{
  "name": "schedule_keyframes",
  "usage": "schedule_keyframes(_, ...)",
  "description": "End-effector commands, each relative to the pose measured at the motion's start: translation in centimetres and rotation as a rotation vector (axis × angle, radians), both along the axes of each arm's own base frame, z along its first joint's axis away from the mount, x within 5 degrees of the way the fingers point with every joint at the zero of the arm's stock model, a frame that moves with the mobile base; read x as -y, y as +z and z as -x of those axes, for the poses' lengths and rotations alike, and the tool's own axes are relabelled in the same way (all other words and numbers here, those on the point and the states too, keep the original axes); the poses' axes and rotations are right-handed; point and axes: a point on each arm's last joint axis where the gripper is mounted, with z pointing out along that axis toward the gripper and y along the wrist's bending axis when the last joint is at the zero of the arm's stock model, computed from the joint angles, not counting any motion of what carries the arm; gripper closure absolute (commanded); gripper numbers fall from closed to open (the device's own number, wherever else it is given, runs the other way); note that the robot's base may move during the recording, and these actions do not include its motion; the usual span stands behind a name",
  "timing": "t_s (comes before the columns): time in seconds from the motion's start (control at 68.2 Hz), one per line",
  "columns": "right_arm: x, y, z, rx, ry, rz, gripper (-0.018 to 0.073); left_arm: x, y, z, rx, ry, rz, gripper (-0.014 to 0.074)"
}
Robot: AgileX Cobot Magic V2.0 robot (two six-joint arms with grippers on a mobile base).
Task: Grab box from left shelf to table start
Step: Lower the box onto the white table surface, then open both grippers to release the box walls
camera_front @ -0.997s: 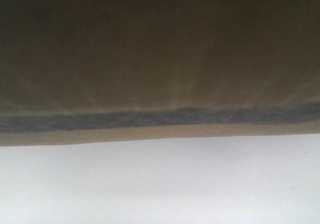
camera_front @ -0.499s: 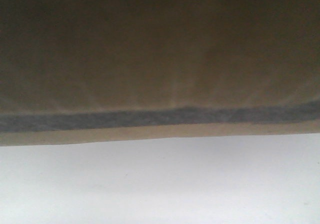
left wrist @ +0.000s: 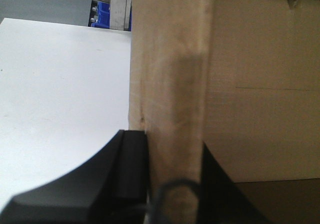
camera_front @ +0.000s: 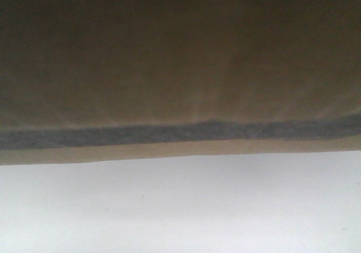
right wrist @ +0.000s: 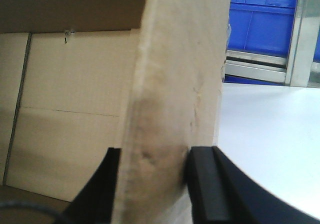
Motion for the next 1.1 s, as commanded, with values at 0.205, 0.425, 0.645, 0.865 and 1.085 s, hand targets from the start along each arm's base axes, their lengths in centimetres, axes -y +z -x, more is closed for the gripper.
schedule_keyframes(0.205, 0.9, 2.0, -0.3, 0.163, -0.104, 0.022, 0.0497, -0.3, 2.5, 0.1, 0.207, 0.023, 0.058, 0.0689)
schedule_keyframes(0.425, 0.9, 2.0, -0.3, 0.163, -0.104, 0.022, 0.0497, -0.3, 2.5, 0.1, 0.207, 0.023, 0.058, 0.0689)
schedule_keyframes(0.645, 0.8, 2.1, -0.7, 0.155, -0.105, 0.021, 0.0497, 0.0, 3.0, -0.1, 0.242, 0.003, 0.087, 0.0689)
schedule_keyframes(0.865, 0.7, 3.9, -4.0, 0.061, -0.102, 0.03, 0.0497, 1.0, 4.5, -4.3, 0.141, 0.01, 0.055, 0.0689)
schedule_keyframes(1.085, 0.4, 5.5, -9.9, -0.161, -0.077, 0.063, 0.0497, 2.1, 6.3, -10.5, 0.024, 0.037, -0.051, 0.0689)
